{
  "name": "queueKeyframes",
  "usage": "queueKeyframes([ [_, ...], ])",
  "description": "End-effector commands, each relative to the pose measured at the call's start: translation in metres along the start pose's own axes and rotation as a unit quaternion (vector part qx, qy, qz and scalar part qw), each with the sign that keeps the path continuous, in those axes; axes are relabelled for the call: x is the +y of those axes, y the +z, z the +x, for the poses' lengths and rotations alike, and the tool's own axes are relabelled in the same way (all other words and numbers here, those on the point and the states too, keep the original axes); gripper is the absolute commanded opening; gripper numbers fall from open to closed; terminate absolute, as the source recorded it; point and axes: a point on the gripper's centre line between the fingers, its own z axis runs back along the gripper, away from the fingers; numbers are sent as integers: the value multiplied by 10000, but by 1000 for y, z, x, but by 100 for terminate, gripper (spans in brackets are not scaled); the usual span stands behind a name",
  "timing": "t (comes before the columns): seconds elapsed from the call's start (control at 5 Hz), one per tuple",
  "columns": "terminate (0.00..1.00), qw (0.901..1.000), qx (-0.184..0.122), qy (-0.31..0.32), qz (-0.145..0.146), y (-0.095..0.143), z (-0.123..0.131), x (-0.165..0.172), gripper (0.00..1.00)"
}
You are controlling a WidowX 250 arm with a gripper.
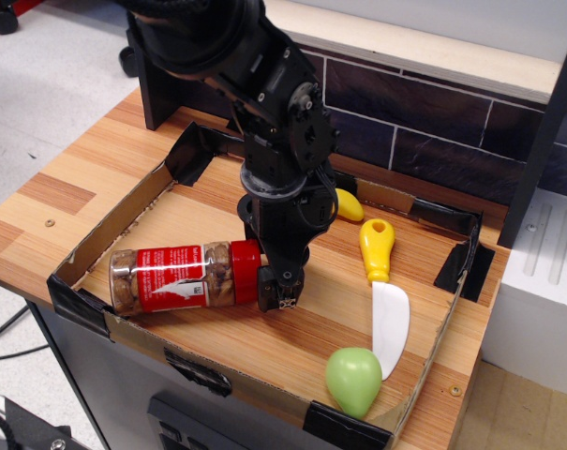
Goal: Upright basil bottle
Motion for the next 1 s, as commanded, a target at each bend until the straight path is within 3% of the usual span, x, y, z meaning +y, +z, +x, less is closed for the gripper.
queueKeyframes([
  [0.0, 0, 9996, -199, 215, 31, 30, 3, 9, 0],
  [0.8, 0, 9952, -801, 533, -158, 88, 34, 18, 0],
])
